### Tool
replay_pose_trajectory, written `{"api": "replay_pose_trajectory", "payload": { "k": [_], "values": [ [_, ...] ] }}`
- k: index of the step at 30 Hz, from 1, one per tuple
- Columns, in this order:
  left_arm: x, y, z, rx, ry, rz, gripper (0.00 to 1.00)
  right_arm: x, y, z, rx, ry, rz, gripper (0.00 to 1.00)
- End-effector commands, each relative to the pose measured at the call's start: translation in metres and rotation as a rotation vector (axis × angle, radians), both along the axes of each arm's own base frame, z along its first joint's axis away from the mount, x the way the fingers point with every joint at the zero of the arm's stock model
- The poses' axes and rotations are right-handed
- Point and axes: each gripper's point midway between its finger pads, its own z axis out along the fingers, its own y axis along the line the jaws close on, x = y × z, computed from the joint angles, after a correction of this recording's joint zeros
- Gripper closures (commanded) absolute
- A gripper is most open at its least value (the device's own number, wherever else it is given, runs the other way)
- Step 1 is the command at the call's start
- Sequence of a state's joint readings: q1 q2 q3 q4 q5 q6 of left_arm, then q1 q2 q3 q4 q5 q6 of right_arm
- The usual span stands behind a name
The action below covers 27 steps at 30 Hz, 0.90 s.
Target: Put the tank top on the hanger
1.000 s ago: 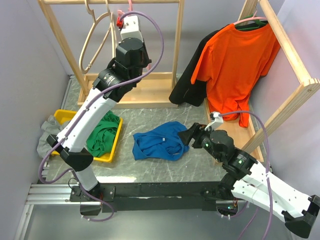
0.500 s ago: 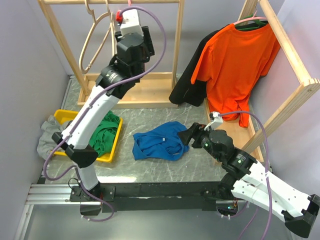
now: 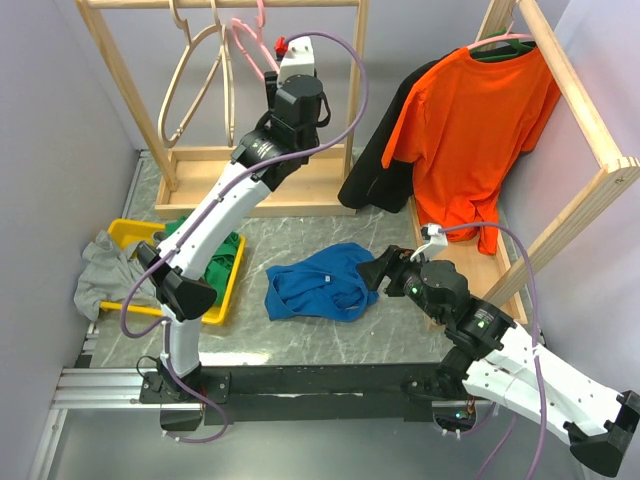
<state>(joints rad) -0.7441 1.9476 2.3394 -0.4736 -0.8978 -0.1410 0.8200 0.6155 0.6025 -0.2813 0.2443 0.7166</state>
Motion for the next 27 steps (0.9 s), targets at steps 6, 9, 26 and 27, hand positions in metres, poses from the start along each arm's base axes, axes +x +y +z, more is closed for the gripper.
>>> {"api": "replay_pose_trajectory", "payload": {
  "k": [6, 9, 26, 27],
  "values": [
    [-0.017, 0.008, 0.037, -0.042, -0.082, 0.018, 0.74, 0.003, -0.003, 0.011, 0.026, -0.029, -0.02, 0.16],
    [-0.022, 0.007, 0.046, -0.044, -0.104, 0.018, 0.82, 0.003, -0.003, 0.012, 0.026, -0.029, -0.022, 0.16],
    [-0.078, 0.006, 0.1, -0.148, -0.204, -0.077, 0.98, 0.004, -0.002, 0.012, 0.027, -0.031, -0.023, 0.16],
    [-0.081, 0.006, 0.099, -0.156, -0.199, -0.086, 0.98, 0.003, -0.001, 0.01, 0.027, -0.027, -0.019, 0.16]
  ]
}}
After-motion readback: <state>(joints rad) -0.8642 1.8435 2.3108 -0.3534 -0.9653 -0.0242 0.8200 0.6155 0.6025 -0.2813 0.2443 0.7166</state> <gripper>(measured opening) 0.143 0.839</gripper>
